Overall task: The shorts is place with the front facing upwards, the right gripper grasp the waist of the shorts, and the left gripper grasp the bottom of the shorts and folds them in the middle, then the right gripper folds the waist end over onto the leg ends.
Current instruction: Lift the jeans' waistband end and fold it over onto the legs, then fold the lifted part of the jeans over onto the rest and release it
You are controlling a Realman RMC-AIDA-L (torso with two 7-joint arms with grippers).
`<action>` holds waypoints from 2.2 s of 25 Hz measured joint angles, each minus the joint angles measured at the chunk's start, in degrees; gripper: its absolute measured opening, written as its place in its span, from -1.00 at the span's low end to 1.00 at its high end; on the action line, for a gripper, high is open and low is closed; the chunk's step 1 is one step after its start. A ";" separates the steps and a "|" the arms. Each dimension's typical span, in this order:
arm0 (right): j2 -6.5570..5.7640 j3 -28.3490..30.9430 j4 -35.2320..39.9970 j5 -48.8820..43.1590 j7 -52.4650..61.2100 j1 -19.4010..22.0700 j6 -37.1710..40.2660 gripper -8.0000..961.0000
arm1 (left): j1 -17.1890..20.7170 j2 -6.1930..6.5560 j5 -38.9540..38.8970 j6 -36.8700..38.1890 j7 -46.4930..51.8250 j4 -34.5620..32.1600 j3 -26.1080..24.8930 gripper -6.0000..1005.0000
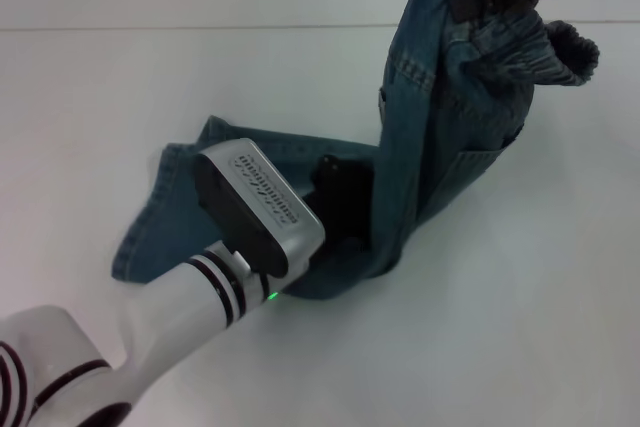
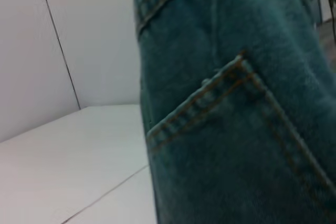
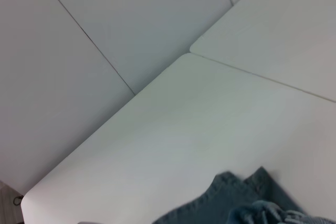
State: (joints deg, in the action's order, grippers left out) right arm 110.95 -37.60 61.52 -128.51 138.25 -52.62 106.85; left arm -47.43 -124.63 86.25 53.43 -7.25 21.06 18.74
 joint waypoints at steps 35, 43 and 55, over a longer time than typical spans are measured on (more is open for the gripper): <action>4.19 -21.07 -17.66 -0.16 -6.09 -12.08 -18.12 -0.46 | 30.61 1.26 23.63 45.39 57.70 -49.22 -2.41 -0.97; 7.99 -26.31 -24.28 -0.26 -10.58 -16.63 -23.50 -0.42 | 33.59 1.81 31.28 55.10 60.82 -55.15 -2.89 -0.97; 9.44 -28.38 -34.24 0.88 -14.63 -21.84 -30.03 -0.36 | 35.32 1.40 32.55 55.04 60.69 -55.47 -3.15 -0.98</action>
State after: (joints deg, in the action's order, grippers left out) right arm 120.39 -65.98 27.28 -127.64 123.62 -74.45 76.82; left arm -12.11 -123.22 118.80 108.46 53.45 -34.41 15.59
